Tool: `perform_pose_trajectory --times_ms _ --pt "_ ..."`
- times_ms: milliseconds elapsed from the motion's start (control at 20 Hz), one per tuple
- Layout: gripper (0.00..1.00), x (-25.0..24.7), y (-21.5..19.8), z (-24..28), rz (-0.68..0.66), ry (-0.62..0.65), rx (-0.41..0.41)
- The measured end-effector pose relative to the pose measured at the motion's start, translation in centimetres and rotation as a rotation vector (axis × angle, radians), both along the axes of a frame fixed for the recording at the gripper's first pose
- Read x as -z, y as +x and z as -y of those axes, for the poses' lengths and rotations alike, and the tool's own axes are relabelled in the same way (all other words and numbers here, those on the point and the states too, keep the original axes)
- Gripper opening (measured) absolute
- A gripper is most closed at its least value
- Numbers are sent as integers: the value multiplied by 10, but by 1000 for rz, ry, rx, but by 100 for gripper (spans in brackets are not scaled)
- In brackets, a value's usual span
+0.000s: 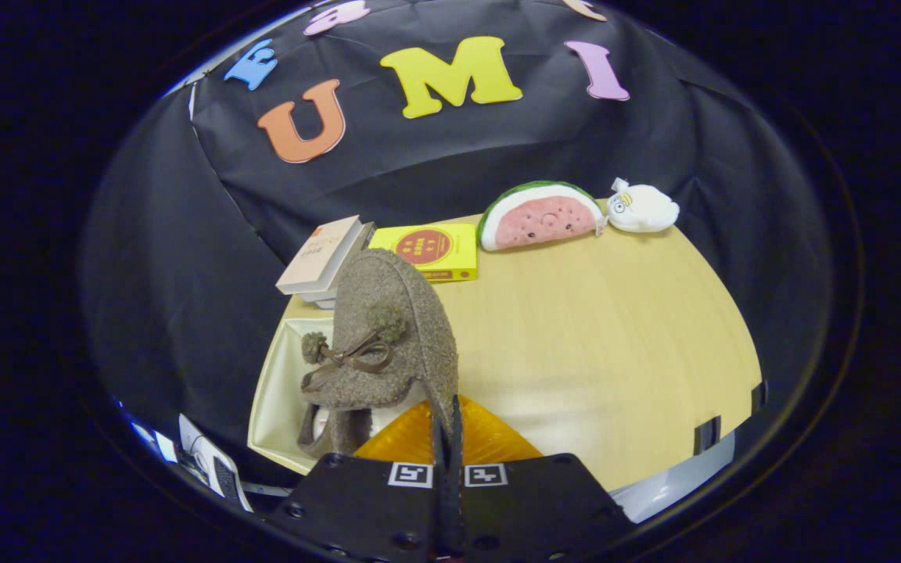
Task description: Open the storage box then place both shoes into the box .Put the left shoe in first, then the right shoe, with the right side of both shoes facing outward in a uniform manner.
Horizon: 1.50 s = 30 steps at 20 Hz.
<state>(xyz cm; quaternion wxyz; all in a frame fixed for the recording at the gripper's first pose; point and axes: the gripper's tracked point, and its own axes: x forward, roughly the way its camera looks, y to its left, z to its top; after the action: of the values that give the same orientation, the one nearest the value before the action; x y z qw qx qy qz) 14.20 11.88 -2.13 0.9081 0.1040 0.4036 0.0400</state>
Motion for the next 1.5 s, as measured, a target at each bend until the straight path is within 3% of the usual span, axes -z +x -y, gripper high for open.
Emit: perform_pose_trajectory --times_ms 400,650,1050,1500 --pt "0 7 29 -92 23 15 -5" --pt "0 37 40 -132 10 -4 -26" --pt "0 99 40 -143 -70 -97 -11" --pt "1 111 32 -140 -49 -159 12"
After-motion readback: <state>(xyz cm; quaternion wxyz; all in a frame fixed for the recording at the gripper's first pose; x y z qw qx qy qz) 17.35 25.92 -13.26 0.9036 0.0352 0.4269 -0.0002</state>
